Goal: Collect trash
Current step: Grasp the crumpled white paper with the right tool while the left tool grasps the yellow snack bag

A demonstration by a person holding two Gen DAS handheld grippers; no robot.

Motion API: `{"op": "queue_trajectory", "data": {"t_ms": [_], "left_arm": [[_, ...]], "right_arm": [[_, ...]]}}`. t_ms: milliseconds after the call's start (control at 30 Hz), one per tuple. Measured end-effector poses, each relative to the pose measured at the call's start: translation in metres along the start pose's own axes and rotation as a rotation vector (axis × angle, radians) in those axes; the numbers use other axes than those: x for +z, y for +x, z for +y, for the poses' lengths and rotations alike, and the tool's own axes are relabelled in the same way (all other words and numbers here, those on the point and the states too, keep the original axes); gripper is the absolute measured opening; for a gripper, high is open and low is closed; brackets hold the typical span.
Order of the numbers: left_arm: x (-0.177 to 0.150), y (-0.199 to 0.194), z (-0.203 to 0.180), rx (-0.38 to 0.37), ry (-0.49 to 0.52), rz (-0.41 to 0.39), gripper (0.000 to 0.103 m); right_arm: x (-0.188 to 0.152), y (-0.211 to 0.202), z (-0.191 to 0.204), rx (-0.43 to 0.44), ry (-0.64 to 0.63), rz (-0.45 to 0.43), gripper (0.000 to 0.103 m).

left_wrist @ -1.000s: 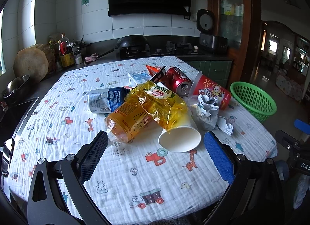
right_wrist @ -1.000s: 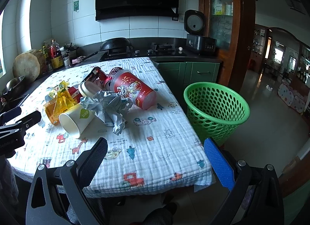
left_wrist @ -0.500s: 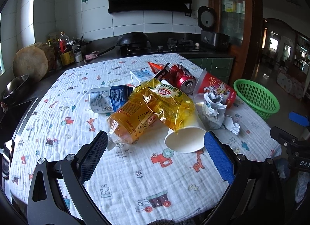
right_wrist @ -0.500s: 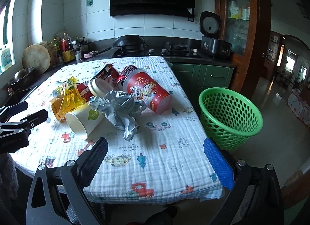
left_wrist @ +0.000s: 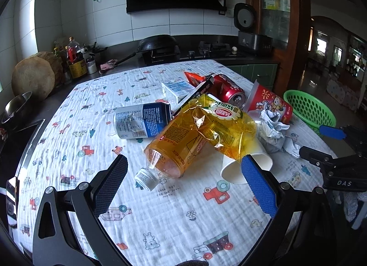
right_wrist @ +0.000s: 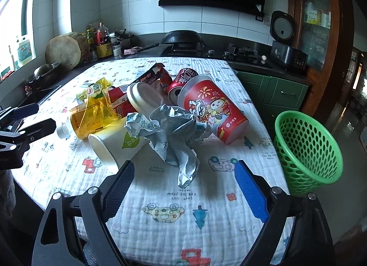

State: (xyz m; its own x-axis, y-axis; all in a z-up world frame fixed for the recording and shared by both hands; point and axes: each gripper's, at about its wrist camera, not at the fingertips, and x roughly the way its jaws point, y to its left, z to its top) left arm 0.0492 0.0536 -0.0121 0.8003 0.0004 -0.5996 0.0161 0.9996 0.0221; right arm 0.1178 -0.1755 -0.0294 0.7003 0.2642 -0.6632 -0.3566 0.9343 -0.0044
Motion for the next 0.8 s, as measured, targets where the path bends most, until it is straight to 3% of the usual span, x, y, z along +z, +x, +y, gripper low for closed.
{"op": "queue_trajectory", "data": {"t_ms": [233,433,800], "left_arm": [[0.01,0.01,-0.001,-0.094,-0.004,0.024,0.097],[0.023,0.026,-0.012,-0.179,-0.07,0.065,0.089],[0.047,0.054,-0.027,-0.172,-0.223,0.157,0.085]], "right_arm": [[0.009,0.037,0.0,0.015,-0.005,0.041,0.075],[0.014,0.058,0.0,0.024,-0.01,0.058,0.065],[0.01,0.062,-0.009,0.077,0.044,0.046,0.032]]}}
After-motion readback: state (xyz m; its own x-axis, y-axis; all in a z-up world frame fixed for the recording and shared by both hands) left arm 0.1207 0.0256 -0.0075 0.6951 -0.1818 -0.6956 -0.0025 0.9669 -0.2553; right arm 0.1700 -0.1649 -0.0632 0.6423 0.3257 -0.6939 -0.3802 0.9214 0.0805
